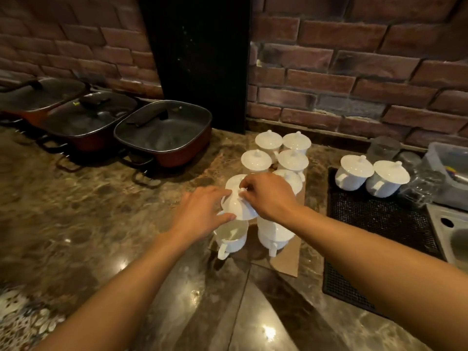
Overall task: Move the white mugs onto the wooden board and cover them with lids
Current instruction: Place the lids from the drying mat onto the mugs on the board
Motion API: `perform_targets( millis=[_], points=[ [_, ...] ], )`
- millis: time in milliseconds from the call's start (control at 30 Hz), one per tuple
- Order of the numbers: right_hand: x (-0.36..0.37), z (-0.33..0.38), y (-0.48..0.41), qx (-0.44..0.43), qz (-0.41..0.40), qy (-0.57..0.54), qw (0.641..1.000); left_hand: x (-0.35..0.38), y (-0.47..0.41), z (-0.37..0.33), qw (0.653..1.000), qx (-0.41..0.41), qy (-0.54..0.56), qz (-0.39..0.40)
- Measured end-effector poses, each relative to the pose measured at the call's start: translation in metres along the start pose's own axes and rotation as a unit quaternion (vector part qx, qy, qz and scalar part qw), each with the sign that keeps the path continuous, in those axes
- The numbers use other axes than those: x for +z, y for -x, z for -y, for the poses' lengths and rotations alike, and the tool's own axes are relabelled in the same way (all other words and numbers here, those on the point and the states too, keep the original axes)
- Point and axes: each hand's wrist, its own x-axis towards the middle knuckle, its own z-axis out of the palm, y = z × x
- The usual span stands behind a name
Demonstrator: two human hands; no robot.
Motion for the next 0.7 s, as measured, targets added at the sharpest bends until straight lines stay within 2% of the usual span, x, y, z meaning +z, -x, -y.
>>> perform_targets(
  millis=[300,700],
  points=[
    [0.050,0.013,0.005,0.016,0.048,0.013,0.999,0.047,0.029,0.029,0.999,-0.039,0.032,-0.010],
    [0.069,0.015,0.011,0.032,0.046,0.000,0.998,0.059,0.038,0.037,0.998,-0.046,0.048,0.010]
  ],
)
